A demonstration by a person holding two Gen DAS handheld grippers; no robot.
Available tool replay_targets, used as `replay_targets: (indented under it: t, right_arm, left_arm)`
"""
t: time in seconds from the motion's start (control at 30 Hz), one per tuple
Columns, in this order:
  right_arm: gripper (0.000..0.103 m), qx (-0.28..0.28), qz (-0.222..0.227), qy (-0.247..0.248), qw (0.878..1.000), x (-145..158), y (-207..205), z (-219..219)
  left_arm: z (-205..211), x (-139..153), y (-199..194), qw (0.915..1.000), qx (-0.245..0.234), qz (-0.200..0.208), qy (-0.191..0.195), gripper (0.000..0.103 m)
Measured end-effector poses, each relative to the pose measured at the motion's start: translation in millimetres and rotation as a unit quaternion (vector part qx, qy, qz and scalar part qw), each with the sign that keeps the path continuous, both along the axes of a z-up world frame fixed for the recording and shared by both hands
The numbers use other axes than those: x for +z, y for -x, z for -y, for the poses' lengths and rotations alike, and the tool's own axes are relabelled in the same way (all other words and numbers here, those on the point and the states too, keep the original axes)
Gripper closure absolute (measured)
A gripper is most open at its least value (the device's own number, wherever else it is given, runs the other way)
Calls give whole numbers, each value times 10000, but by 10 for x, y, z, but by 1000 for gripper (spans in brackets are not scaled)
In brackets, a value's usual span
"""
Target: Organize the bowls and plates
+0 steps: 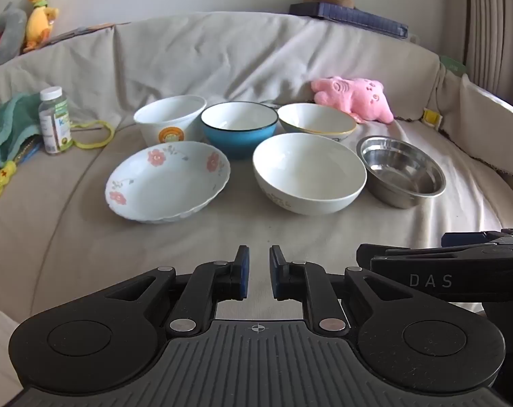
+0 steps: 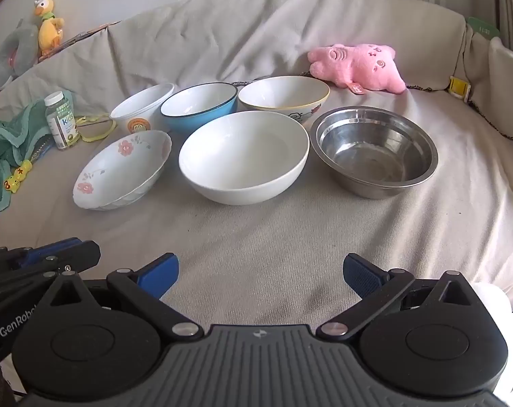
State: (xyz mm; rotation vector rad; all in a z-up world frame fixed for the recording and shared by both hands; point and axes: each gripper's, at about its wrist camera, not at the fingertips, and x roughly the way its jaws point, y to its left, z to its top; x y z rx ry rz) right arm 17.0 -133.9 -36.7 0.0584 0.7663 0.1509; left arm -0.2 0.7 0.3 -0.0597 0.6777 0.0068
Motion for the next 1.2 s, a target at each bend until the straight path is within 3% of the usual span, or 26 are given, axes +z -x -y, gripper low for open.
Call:
replay_targets:
  t: [1.2]
  right_arm:
    - [0,32,-40,97,9999,-28,4,-8]
  left_arm:
    - [-43,-17,-2,9999,-7,-18,-154,87]
